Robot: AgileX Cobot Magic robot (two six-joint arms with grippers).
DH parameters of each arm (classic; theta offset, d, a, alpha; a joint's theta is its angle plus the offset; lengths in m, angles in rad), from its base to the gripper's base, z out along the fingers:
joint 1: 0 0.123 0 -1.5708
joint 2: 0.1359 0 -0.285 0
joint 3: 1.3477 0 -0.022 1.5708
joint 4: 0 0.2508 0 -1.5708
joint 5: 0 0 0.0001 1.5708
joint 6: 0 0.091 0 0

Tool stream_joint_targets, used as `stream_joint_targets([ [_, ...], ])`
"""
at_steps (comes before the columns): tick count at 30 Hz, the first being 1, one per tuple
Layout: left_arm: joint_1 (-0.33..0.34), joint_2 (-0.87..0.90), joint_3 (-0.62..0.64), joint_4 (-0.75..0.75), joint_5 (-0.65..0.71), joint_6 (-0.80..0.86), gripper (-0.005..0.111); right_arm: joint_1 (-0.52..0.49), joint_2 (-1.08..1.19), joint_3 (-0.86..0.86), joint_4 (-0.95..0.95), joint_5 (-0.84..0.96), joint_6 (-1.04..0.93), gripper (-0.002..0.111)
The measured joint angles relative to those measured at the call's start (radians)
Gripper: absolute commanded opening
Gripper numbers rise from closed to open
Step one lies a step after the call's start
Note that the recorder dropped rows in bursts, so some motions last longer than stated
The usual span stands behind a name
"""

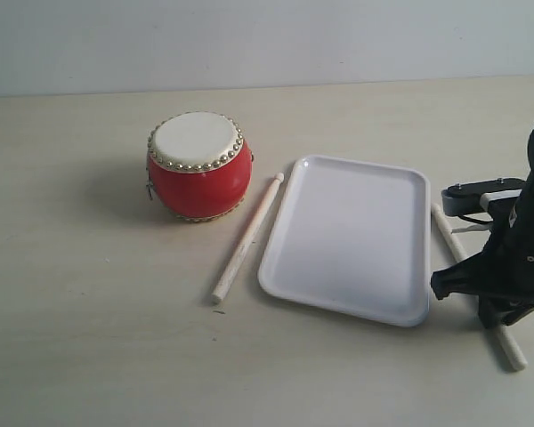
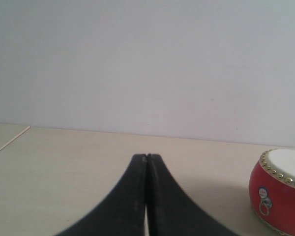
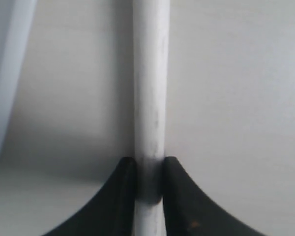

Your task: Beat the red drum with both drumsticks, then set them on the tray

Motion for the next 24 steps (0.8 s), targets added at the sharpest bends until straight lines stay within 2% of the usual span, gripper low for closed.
stream_joint_targets([
  [1,0.000,0.000,0.000,0.000,0.000,0.000,0.000,0.000,0.000,0.000,0.000,0.000,0.000,0.000],
  [11,0.000,0.000,0.000,0.000,-0.014,-0.010,0.000,0.000,-0.083,0.000,0.000,0.012,0.000,0.000],
  [13,0.000,0.000,0.000,-0.019,-0.037,-0.093,0.000,0.000,-0.126,0.000,-0.002,0.023,0.000,0.000],
  [17,0.000,0.000,0.000,-0.059,-0.064,-0.359,0.000,0.000,-0.242,0.000,-0.007,0.062,-0.023,0.000],
  [24,0.000,0.000,0.000,-0.071,-0.154,-0.465,0.000,0.000,-0.454,0.000,-0.009,0.143,-0.068,0.000],
])
